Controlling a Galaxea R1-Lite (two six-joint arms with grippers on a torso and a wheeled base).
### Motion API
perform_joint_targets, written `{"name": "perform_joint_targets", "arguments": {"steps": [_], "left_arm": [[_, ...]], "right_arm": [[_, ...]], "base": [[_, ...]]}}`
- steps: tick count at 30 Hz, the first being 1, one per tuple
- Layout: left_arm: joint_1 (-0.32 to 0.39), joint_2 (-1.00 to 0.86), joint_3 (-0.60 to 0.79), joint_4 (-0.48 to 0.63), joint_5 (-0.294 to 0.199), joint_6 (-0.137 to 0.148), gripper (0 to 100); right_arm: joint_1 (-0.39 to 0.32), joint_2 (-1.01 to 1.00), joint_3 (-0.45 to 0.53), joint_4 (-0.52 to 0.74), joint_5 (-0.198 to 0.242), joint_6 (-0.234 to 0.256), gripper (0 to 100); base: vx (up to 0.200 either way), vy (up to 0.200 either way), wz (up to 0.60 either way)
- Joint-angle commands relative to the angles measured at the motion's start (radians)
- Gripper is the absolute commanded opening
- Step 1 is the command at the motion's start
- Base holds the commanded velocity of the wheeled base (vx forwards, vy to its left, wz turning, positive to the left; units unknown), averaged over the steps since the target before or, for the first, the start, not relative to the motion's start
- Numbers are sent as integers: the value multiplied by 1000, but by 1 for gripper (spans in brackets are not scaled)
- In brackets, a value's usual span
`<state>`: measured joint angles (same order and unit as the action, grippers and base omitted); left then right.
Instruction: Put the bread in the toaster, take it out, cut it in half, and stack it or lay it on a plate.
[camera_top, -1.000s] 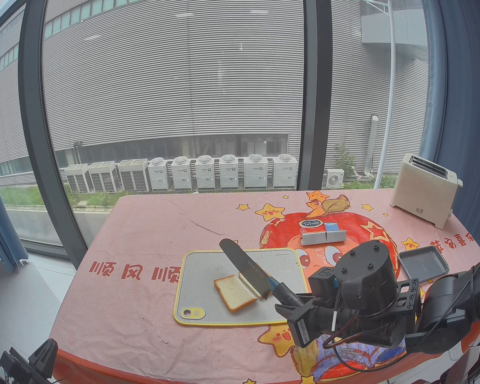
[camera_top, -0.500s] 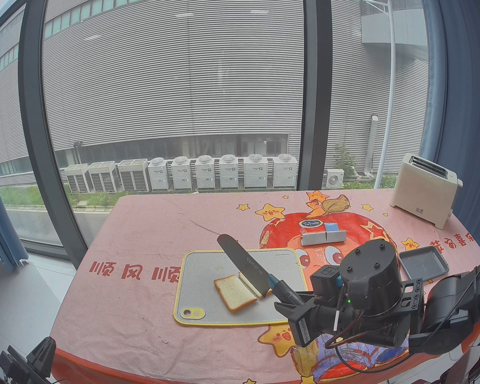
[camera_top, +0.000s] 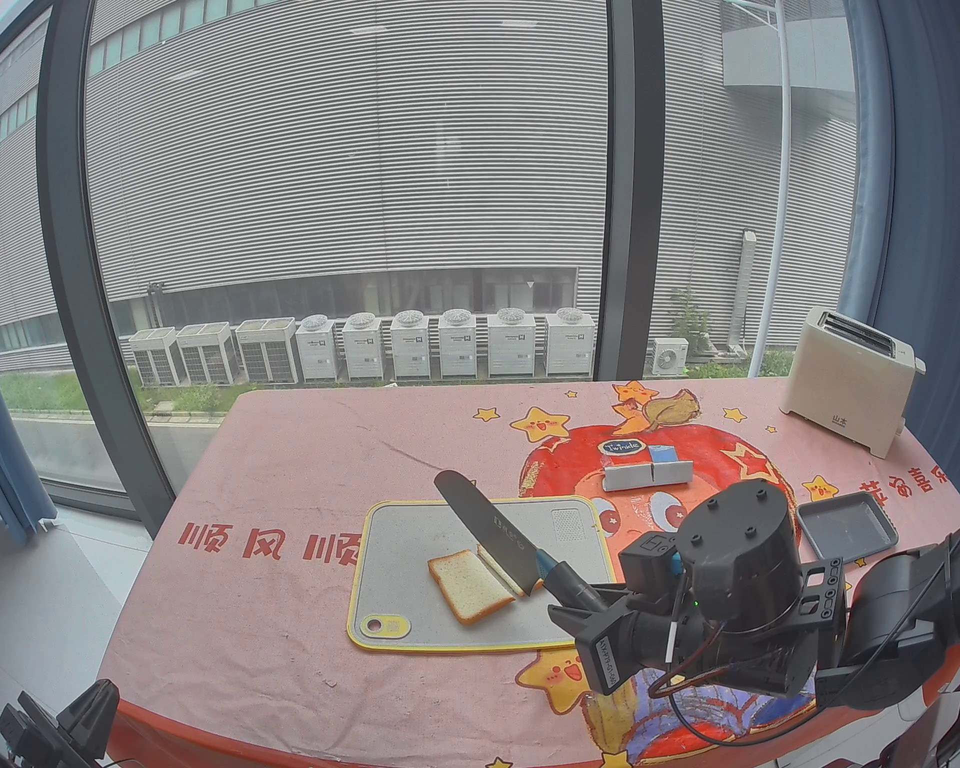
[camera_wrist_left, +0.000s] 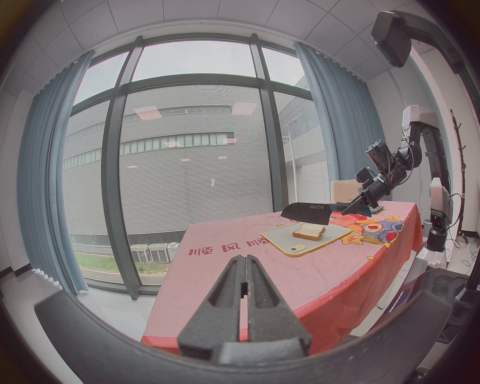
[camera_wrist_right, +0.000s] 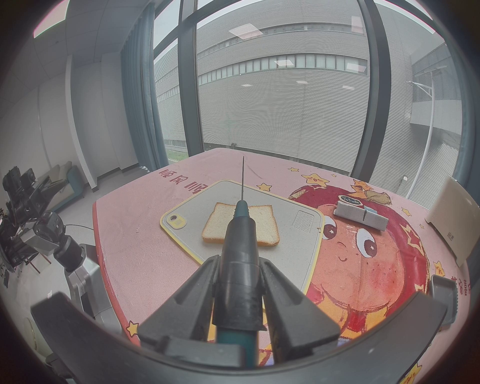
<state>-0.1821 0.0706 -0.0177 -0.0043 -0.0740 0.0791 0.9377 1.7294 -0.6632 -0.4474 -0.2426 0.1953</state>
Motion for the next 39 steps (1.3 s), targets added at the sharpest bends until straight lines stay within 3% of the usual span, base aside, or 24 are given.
{"name": "perform_joint_targets", "arguments": {"steps": [1, 8, 16, 18, 20, 25, 29, 39], "left_arm": [[1, 6, 18, 0, 8, -12, 0], [36, 6, 18, 0, 46, -55, 0], [96, 1, 18, -2, 59, -55, 0], [168, -22, 18, 1, 60, -56, 0], [197, -34, 18, -3, 57, -56, 0], [165, -71, 18, 0, 39, -44, 0], [168, -71, 18, 0, 51, -58, 0], [168, -71, 18, 1, 51, -59, 0]], "right_arm": [[0, -1, -1, 0, 0, -1, 0], [1, -4, 1, 0, 0, -1, 0], [-2, -7, 1, 0, 0, 1, 0], [-5, -10, 1, 0, 0, -1, 0], [-7, -10, -7, 0, 0, -1, 0], [1, -5, 4, -22, 0, -2, 0], [3, -1, 7, -48, 0, 1, 0], [4, -2, -1, -71, -17, -1, 0]], "base": [[0, 0, 0], [0, 0, 0], [0, 0, 0], [0, 0, 0], [0, 0, 0], [0, 0, 0], [0, 0, 0], [0, 0, 0]]}}
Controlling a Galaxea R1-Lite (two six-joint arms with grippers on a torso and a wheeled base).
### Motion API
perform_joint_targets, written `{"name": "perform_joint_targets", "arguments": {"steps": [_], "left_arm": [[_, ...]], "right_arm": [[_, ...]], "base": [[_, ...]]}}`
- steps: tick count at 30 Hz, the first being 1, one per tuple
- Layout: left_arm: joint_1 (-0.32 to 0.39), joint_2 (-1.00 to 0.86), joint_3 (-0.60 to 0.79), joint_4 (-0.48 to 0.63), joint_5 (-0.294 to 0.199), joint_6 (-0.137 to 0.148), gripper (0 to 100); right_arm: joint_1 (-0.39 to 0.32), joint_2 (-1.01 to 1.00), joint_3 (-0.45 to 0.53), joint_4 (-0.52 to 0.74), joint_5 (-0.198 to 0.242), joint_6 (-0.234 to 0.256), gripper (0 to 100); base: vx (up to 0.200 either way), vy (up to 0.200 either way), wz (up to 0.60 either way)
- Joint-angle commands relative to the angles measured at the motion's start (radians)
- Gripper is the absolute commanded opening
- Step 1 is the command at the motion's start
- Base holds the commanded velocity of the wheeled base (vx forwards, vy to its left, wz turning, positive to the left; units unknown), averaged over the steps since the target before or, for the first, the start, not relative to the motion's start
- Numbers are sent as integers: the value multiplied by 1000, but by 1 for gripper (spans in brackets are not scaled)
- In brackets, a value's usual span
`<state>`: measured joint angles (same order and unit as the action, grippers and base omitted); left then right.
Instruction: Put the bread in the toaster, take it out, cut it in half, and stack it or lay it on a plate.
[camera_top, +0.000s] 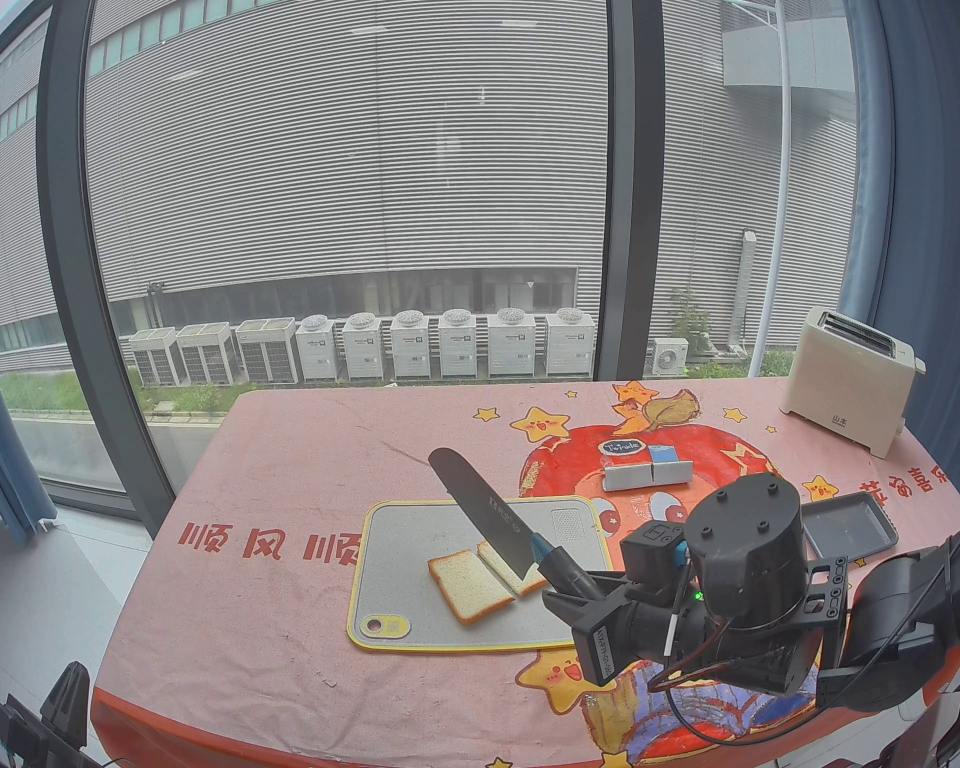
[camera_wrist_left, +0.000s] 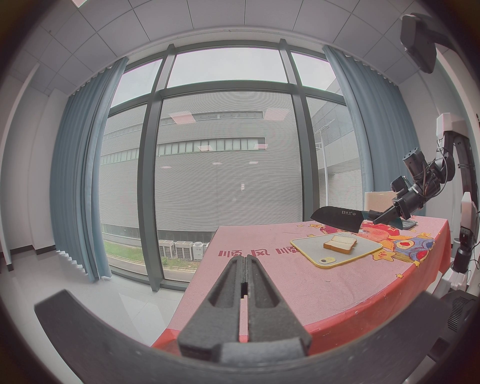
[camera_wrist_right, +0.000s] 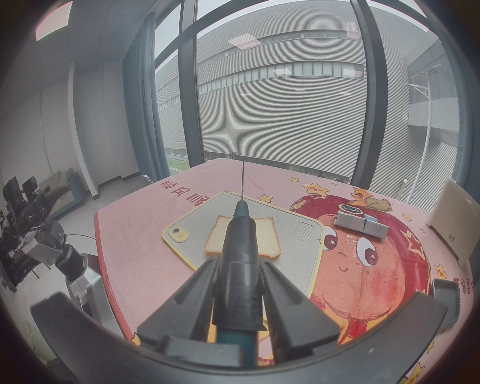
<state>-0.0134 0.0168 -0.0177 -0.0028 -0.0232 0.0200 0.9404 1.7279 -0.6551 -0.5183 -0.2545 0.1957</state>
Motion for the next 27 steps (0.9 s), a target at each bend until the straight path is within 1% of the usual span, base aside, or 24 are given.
{"name": "perform_joint_targets", "arguments": {"steps": [1, 4, 6, 9, 14, 22, 27], "left_arm": [[0, -17, 18, 0, 0, 0, 0], [0, -17, 18, 0, 0, 0, 0], [0, -17, 18, 0, 0, 0, 0], [0, -17, 18, 0, 0, 0, 0], [0, -17, 18, 0, 0, 0, 0], [0, -17, 18, 0, 0, 0, 0], [0, -17, 18, 0, 0, 0, 0]], "right_arm": [[1, -1, -11, 0, -5, -1, 0], [1, -1, -23, 0, -9, -1, 0], [8, -1, -23, 0, -28, -1, 0], [20, 6, -26, 0, -40, 1, 0], [31, 4, -28, -2, -40, 1, 0], [15, -4, -24, -6, -43, -1, 0], [11, -5, -18, -88, -43, -2, 0]], "base": [[0, 0, 0], [0, 0, 0], [0, 0, 0], [0, 0, 0], [0, 0, 0], [0, 0, 0], [0, 0, 0]]}}
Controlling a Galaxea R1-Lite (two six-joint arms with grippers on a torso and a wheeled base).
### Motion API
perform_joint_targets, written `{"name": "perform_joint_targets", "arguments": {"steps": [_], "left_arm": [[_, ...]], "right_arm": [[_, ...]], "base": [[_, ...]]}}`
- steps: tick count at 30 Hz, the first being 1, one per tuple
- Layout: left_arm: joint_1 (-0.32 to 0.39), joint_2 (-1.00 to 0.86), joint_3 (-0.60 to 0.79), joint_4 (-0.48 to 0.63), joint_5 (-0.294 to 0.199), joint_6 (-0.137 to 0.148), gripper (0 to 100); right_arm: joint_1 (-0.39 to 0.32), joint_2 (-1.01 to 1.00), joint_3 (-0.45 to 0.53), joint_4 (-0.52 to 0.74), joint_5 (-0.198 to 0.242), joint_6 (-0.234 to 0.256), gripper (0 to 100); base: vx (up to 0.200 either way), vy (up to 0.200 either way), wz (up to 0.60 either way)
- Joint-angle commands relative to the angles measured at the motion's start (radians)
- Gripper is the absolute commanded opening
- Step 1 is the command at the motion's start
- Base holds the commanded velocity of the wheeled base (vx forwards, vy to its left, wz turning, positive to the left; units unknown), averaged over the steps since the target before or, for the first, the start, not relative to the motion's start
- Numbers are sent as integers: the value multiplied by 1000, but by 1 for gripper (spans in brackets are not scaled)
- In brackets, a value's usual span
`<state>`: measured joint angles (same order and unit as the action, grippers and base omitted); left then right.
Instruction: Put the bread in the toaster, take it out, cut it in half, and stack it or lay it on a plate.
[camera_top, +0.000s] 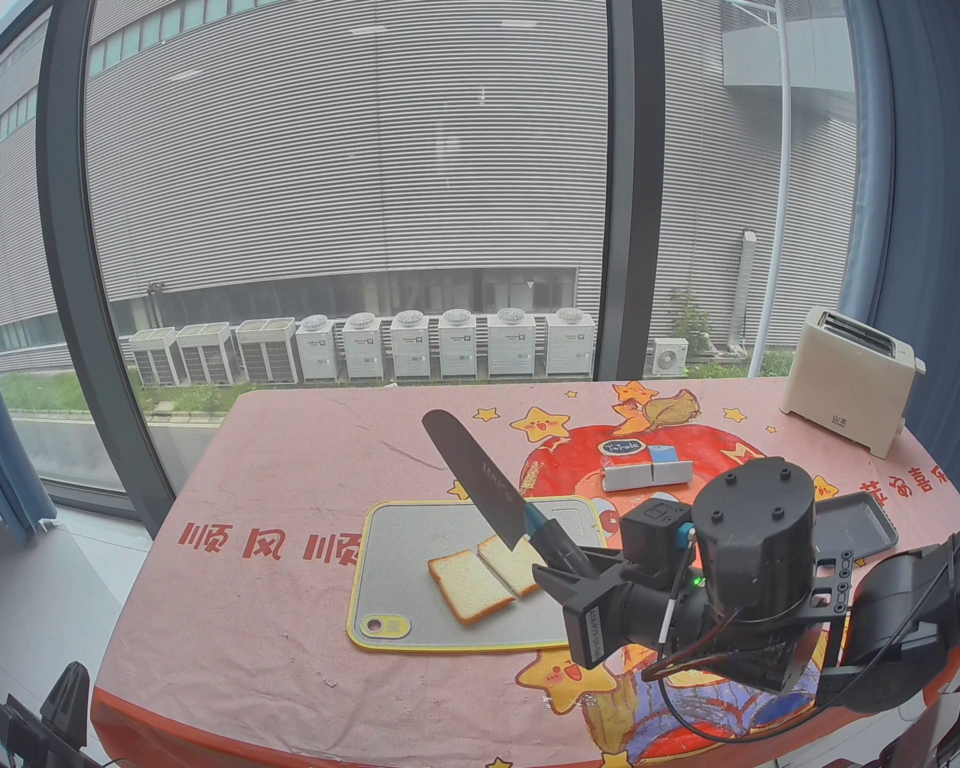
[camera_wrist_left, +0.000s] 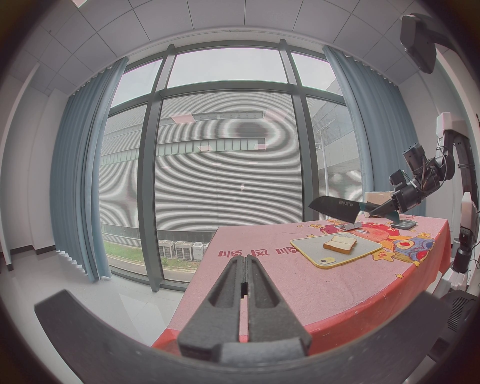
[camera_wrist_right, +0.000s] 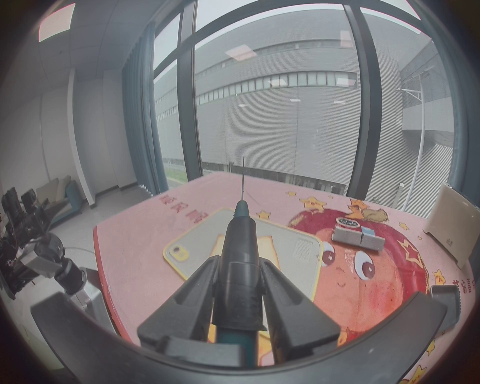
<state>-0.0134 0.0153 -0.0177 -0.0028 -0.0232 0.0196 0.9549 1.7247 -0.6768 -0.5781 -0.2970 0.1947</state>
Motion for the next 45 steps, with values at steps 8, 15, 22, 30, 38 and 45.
{"name": "perform_joint_targets", "arguments": {"steps": [8, 15, 22, 30, 38, 45], "left_arm": [[1, -15, 18, 0, 0, 0, 0], [0, -15, 18, 0, 0, 0, 0], [0, -15, 18, 0, 0, 0, 0], [0, -15, 18, 0, 0, 0, 0], [0, -15, 18, 0, 0, 0, 0], [0, -15, 18, 0, 0, 0, 0]], "right_arm": [[-19, -4, 5, -88, -1, -24, 0], [-19, 0, 6, -89, -7, -23, 0], [-27, -5, 5, -89, -31, -24, 0], [-33, -11, 6, -89, -59, -24, 0], [-44, -23, 3, -89, -71, -26, 0], [-45, -16, 0, -89, -103, -29, 0]], "base": [[0, 0, 0], [0, 0, 0], [0, 0, 0], [0, 0, 0], [0, 0, 0], [0, 0, 0]]}}
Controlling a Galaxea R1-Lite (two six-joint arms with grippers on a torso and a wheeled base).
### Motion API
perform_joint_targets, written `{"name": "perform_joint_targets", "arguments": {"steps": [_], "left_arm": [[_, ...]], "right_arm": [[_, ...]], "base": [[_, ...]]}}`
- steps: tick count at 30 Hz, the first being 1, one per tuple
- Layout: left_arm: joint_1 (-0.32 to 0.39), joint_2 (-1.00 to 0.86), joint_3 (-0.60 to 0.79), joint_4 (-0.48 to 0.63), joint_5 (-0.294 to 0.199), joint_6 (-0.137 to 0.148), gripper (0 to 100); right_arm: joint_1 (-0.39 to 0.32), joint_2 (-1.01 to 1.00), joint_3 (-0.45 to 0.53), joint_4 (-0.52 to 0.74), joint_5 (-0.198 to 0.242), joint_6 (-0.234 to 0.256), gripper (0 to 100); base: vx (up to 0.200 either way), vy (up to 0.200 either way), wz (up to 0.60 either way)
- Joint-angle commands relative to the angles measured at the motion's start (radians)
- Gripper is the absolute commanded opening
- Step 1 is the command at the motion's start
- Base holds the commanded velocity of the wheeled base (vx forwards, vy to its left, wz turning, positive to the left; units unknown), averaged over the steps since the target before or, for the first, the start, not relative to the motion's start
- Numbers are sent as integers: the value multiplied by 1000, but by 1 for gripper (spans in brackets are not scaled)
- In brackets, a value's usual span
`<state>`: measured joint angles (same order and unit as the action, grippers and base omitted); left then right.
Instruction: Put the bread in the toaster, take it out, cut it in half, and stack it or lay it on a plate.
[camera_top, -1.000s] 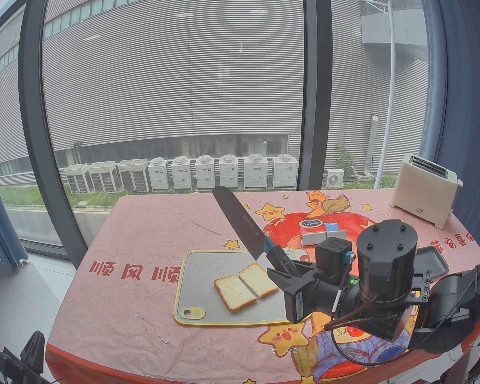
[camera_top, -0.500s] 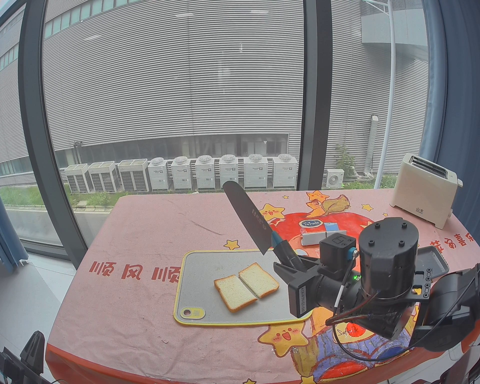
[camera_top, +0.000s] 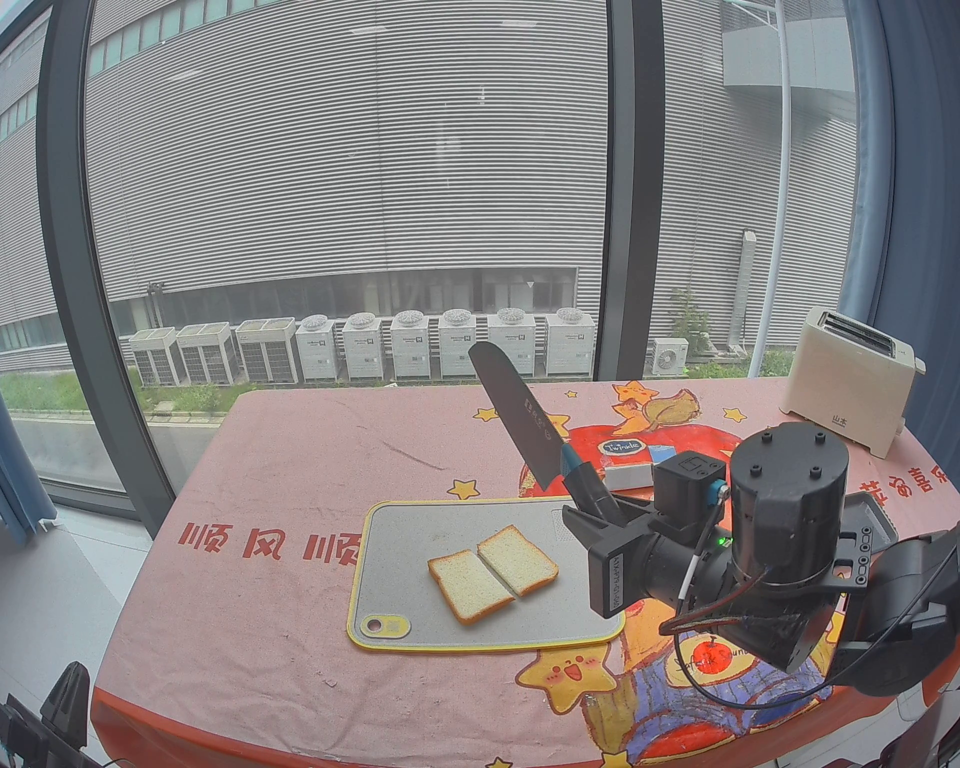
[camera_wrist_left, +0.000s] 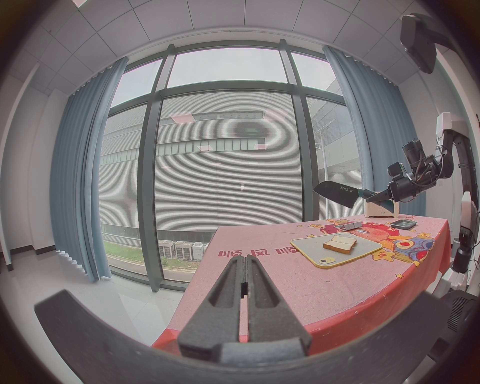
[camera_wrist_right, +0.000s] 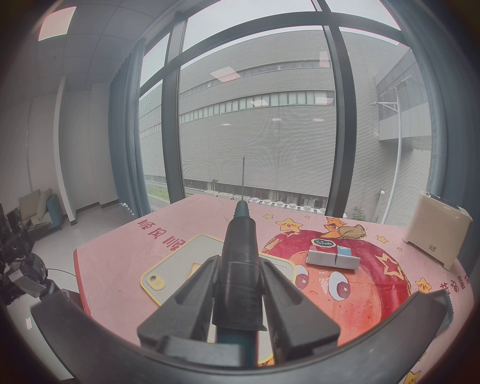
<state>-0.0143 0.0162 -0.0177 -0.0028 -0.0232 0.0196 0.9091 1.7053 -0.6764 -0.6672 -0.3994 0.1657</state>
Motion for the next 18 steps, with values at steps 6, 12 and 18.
{"name": "perform_joint_targets", "arguments": {"steps": [6, 12, 18], "left_arm": [[0, -16, 18, 0, 0, 0, 0], [0, -16, 18, 0, 0, 0, 0], [0, -16, 18, 0, 0, 0, 0]], "right_arm": [[1, 2, 1, 1, -21, 0, 0], [-10, -23, 0, 0, -22, 1, 0], [-30, -32, 6, 0, -22, 11, 0]], "base": [[0, 0, 0], [0, 0, 0], [0, 0, 0]]}}
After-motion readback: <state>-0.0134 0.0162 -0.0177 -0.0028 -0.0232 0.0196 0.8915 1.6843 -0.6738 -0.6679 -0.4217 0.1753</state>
